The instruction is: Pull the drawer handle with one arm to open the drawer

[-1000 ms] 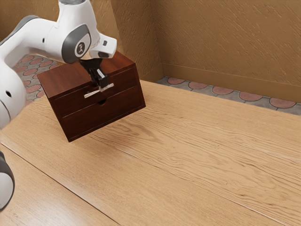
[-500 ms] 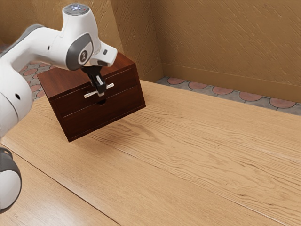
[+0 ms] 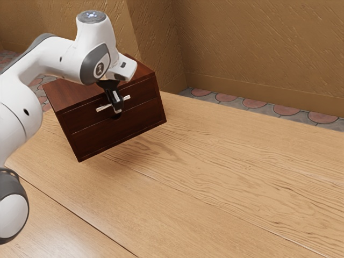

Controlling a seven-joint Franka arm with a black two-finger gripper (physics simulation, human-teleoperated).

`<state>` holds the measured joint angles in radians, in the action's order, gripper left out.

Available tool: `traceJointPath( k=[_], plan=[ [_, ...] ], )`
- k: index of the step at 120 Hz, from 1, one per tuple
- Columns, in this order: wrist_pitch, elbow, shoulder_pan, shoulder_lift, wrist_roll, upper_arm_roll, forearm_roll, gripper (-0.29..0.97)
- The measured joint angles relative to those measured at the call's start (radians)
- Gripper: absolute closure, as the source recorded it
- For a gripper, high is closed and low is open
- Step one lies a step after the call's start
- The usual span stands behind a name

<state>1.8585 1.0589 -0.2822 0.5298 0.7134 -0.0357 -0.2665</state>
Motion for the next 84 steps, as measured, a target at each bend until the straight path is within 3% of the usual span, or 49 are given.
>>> traceJointPath(
  k=[47,84],
  plan=[
    [-0.001,0.012,0.002,-0.013,0.016,0.002,0.004,0.59],
    [-0.004,0.067,0.004,-0.052,0.020,0.005,0.005,0.60]
  ],
)
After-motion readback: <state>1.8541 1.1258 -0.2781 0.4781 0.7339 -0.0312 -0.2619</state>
